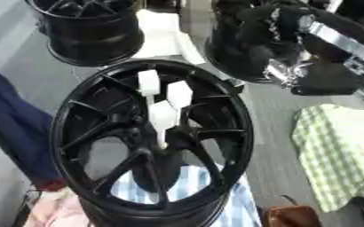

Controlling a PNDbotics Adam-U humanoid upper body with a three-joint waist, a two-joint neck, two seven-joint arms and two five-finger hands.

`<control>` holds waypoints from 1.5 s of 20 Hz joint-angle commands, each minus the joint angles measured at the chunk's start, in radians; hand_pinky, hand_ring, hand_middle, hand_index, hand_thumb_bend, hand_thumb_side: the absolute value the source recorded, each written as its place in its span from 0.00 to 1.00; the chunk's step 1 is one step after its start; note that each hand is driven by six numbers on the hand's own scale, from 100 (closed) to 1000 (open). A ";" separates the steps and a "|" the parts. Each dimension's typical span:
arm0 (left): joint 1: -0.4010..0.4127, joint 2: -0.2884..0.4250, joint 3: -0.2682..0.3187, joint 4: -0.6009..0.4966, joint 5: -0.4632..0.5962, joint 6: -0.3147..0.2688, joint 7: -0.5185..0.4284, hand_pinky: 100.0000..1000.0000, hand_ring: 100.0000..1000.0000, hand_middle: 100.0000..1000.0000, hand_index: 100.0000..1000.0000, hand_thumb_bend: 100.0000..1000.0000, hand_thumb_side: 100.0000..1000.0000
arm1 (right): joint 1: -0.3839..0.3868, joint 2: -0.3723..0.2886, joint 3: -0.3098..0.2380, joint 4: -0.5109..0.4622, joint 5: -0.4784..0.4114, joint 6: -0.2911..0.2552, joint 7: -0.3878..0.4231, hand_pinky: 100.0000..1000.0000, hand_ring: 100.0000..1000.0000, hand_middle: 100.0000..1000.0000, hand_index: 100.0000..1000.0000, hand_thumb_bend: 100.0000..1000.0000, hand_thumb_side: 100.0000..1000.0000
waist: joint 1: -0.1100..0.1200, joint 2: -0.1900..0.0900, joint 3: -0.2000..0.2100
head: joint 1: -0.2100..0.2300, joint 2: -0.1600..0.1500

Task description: Pull the pin out of the wheel hub.

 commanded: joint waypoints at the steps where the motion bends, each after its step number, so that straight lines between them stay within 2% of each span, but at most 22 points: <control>1: -0.009 0.009 -0.004 -0.009 -0.003 0.007 -0.013 0.89 0.81 0.86 0.89 0.00 0.81 | -0.047 -0.031 0.019 0.004 -0.013 0.018 0.085 0.78 0.79 0.81 0.96 0.00 0.57 | 0.002 -0.004 0.004 | -0.013 -0.003; 9: -0.011 -0.001 -0.008 -0.003 -0.007 0.020 -0.035 0.89 0.81 0.85 0.89 0.00 0.82 | -0.173 0.033 0.102 0.114 0.039 0.028 0.288 0.81 0.84 0.84 0.97 0.00 0.53 | -0.002 0.000 0.015 | -0.027 -0.003; 16: -0.013 -0.007 -0.010 0.001 -0.012 0.028 -0.042 0.89 0.80 0.84 0.89 0.00 0.82 | -0.282 0.135 0.179 0.238 0.131 -0.008 0.437 0.84 0.88 0.86 0.98 0.00 0.51 | -0.004 0.003 0.016 | -0.032 -0.003; 20: -0.013 -0.009 -0.010 0.003 -0.014 0.030 -0.044 0.89 0.80 0.84 0.89 0.00 0.83 | -0.326 0.193 0.204 0.297 0.171 -0.033 0.468 0.86 0.91 0.89 0.99 0.00 0.51 | -0.003 0.004 0.015 | -0.035 -0.003; 21: -0.013 -0.010 -0.010 0.003 -0.014 0.030 -0.045 0.89 0.80 0.84 0.89 0.00 0.83 | -0.335 0.205 0.209 0.309 0.181 -0.040 0.469 0.90 0.92 0.90 0.99 0.00 0.51 | -0.003 0.004 0.015 | -0.036 -0.003; 24: -0.013 -0.011 -0.010 0.005 -0.013 0.031 -0.045 0.89 0.79 0.84 0.89 0.00 0.83 | -0.361 0.248 0.225 0.341 0.209 -0.056 0.470 0.93 0.95 0.92 1.00 0.00 0.51 | -0.002 0.004 0.013 | -0.038 -0.003; 30: -0.014 -0.013 -0.013 0.007 -0.014 0.034 -0.051 0.89 0.79 0.84 0.89 0.00 0.83 | -0.397 0.323 0.243 0.412 0.270 -0.087 0.470 0.94 0.95 0.93 1.00 0.00 0.50 | 0.000 0.004 0.013 | -0.046 -0.003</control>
